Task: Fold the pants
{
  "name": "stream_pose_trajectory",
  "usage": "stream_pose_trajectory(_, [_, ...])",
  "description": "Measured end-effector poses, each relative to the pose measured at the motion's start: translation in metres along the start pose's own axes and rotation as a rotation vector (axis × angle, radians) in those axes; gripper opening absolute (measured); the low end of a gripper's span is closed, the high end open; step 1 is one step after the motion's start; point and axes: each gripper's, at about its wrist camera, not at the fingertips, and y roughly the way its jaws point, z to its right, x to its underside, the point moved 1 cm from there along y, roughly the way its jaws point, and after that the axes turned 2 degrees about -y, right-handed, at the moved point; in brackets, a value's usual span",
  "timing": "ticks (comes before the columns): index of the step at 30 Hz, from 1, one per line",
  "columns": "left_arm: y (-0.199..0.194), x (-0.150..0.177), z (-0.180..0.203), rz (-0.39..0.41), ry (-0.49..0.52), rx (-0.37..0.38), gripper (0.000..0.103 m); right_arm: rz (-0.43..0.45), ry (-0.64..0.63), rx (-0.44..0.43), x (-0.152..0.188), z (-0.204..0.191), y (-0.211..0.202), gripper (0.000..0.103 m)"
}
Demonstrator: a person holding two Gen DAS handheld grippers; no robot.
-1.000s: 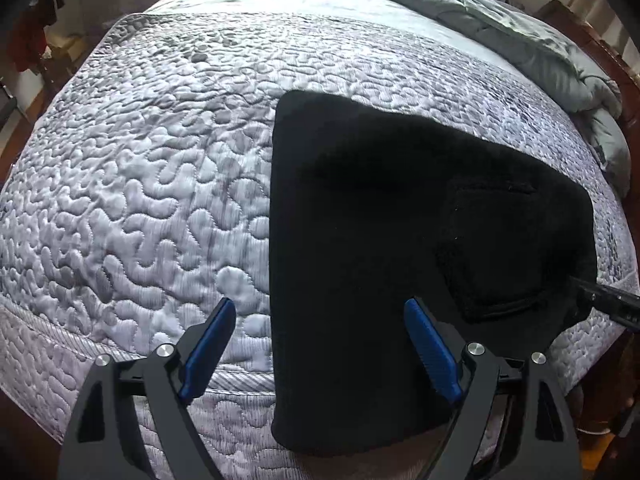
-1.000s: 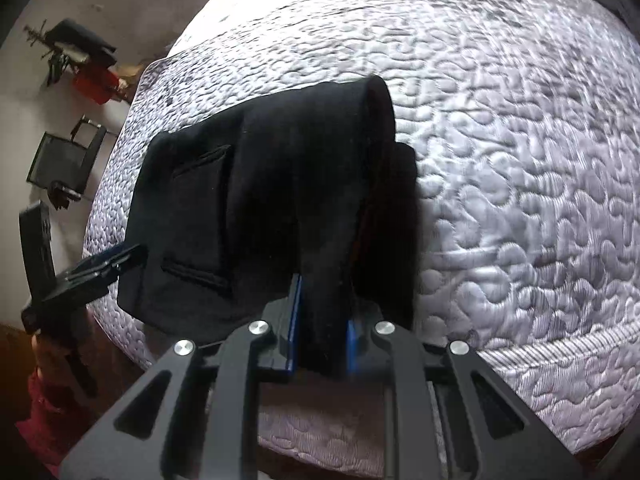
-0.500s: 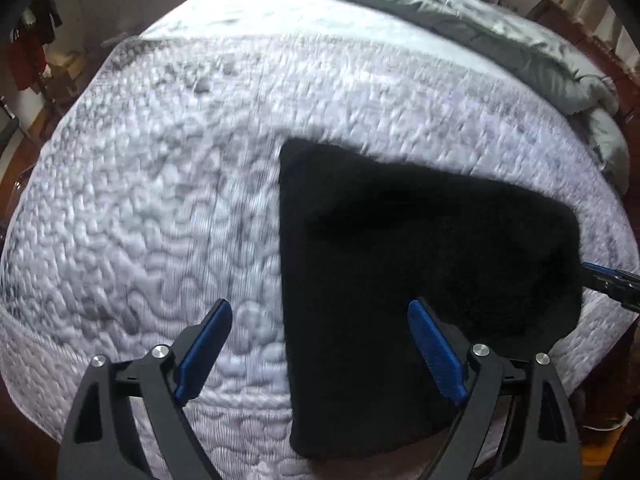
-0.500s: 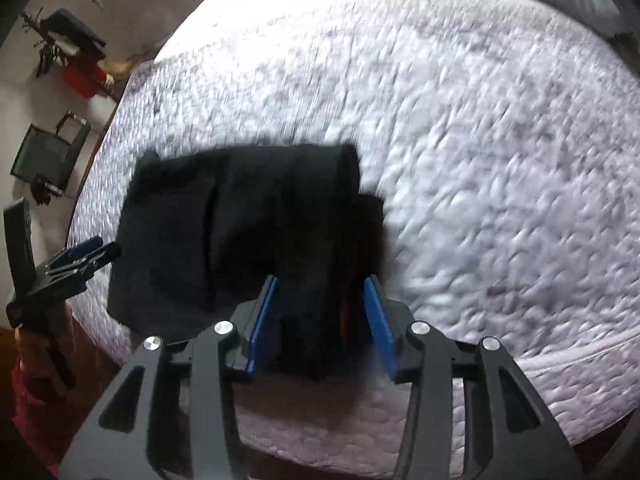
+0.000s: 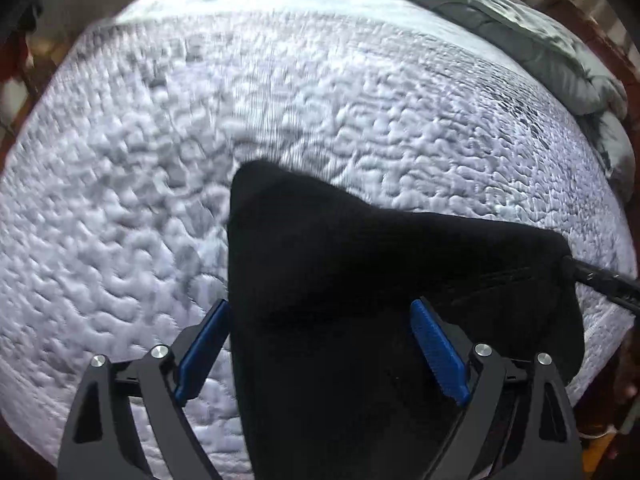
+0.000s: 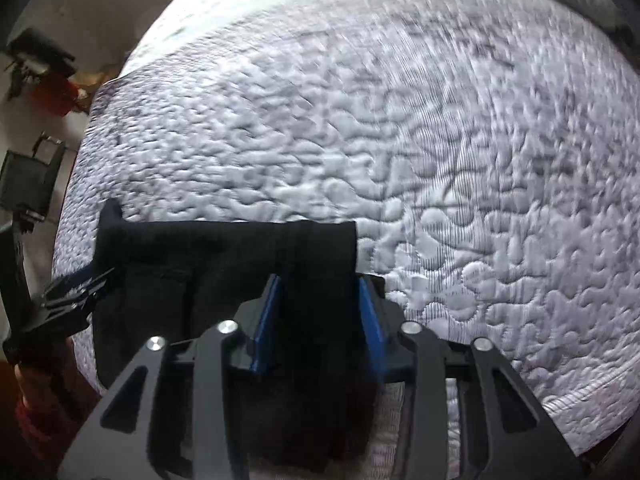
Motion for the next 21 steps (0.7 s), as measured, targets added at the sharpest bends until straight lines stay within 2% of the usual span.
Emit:
stream_pose_trajectory(2, [0.009,0.001,-0.009,-0.015,-0.043,0.033,0.100,-0.004,0.064,-0.044,0.001,0.013,0.011,0.054])
stream_pose_trajectory(4, [0.013,0.004,-0.013,-0.017,-0.050,0.049,0.100,0.000,0.077,-0.065,0.003,0.016,0.010,0.055])
stream_pose_trajectory(10, [-0.013,0.020,-0.016,0.000,-0.038,0.033,0.097,0.026,0.009,-0.055,0.022,0.002,-0.030,0.053])
stream_pose_trajectory(14, [-0.036,0.043,-0.018,0.006,-0.015,0.057,0.097,0.015,-0.046,-0.051,0.059,-0.011,-0.053,0.054])
stream_pose_trajectory(18, [-0.045,0.072,-0.019,-0.008,-0.023,0.085,0.097,-0.014,-0.055,-0.105,0.091,-0.022,-0.057,0.054])
stream_pose_trajectory(21, [-0.039,0.087,-0.015,-0.023,-0.003,0.073,0.097,-0.032,-0.058,-0.095,0.103,-0.024,-0.050,0.050])
